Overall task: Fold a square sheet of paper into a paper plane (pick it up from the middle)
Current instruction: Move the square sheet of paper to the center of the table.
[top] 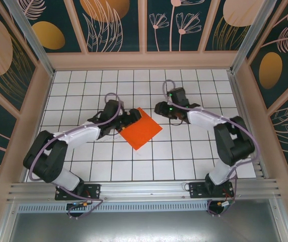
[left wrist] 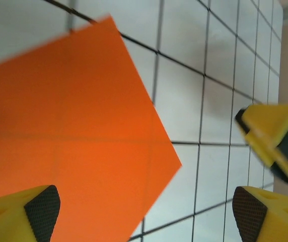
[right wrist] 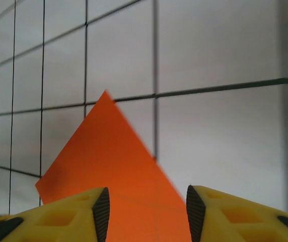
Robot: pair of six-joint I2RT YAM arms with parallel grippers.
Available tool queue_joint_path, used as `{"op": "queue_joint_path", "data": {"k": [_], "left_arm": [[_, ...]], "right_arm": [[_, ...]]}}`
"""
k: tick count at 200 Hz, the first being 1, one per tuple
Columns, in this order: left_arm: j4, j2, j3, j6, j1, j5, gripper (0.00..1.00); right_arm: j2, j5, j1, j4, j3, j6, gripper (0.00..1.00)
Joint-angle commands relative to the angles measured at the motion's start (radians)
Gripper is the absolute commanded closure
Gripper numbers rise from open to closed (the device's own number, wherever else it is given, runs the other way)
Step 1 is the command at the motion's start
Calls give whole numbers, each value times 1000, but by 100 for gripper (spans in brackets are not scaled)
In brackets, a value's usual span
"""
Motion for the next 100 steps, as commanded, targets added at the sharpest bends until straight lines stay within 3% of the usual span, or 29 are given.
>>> {"op": "queue_joint_path", "data": {"k": [1,47,100], "left_arm": [[-50,-61,-55,-39,51,-63,6],[-142,-154,-77,-7,88,-187,1],[-173,-170,-69,0,92,-231,1]], "right_arm": [[103,-46,57,-38,105,-14,54],[256,-51,132,-86,231,11,54],[259,54,125,-179,167,29,54]]}}
